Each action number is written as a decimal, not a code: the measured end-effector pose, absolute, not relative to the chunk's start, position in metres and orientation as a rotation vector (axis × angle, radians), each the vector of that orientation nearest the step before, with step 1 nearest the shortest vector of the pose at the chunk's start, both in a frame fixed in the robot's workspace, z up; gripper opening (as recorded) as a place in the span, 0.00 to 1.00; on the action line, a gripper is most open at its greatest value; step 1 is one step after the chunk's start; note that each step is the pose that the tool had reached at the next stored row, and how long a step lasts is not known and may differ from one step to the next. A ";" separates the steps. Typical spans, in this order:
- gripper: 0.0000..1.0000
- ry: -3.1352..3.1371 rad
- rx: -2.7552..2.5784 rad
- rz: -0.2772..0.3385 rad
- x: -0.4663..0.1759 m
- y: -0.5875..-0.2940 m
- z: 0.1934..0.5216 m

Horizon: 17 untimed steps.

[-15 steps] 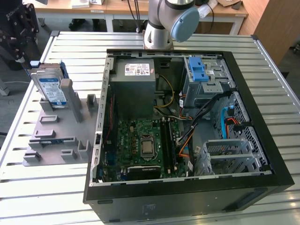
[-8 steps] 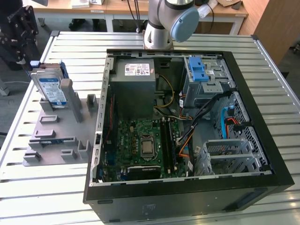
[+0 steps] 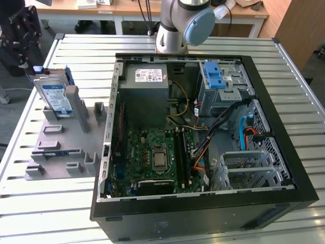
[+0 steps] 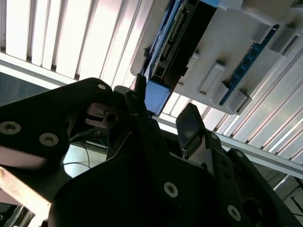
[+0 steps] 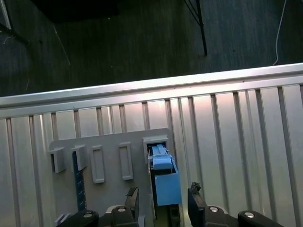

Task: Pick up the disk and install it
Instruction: 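Pick up the disk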

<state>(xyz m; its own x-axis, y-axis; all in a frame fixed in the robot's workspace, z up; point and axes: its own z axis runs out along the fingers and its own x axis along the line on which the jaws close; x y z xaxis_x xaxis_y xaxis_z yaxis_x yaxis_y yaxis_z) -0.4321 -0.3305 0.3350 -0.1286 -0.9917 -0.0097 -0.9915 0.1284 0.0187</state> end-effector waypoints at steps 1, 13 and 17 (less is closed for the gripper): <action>0.53 -2.358 2.073 -0.027 -0.434 -0.330 0.334; 0.53 -2.345 2.096 -0.018 -0.439 -0.328 0.321; 0.53 -2.342 2.099 -0.018 -0.439 -0.328 0.318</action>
<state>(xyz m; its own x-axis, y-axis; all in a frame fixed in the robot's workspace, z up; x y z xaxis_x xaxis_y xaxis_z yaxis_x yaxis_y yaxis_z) -0.4394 -0.3276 0.3183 -0.1092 -0.9940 -0.0102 -0.9940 0.1092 0.0061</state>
